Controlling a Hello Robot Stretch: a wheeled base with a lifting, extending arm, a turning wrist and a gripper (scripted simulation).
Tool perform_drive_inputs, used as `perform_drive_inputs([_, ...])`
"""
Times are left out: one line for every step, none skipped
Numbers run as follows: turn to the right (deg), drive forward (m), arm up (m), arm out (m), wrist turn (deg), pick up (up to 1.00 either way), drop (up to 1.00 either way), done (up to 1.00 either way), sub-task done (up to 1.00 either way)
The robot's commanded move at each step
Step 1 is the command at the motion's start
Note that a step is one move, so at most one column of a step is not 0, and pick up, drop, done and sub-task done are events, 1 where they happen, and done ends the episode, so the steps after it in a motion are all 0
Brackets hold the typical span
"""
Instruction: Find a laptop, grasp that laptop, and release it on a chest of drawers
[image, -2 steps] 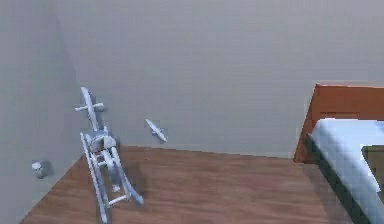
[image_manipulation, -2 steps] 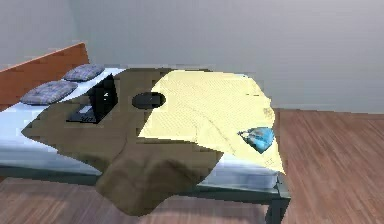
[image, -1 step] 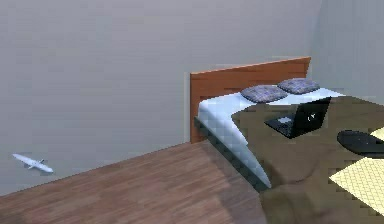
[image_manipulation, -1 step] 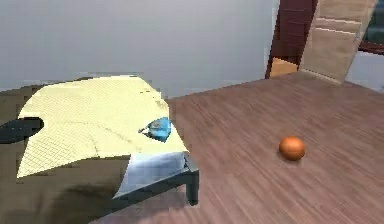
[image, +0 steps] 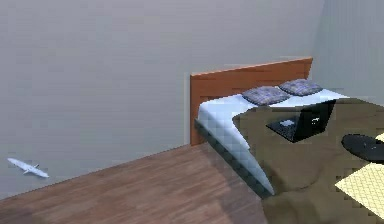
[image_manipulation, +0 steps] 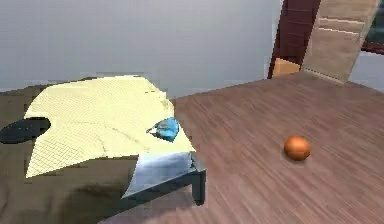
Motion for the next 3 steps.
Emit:
perform_drive_inputs([-45.0, 0.00, 0.00, 0.00, 0.0, 0.00, 0.00, 0.00, 0.00])
perform_drive_inputs([-12.0, 0.00, 0.00, 0.00, 0.0, 0.00, 0.00, 0.00, 0.00])
perform_drive_inputs([45.0, 0.00, 0.00, 0.00, 0.0, 0.00, 0.00, 0.00, 0.00])
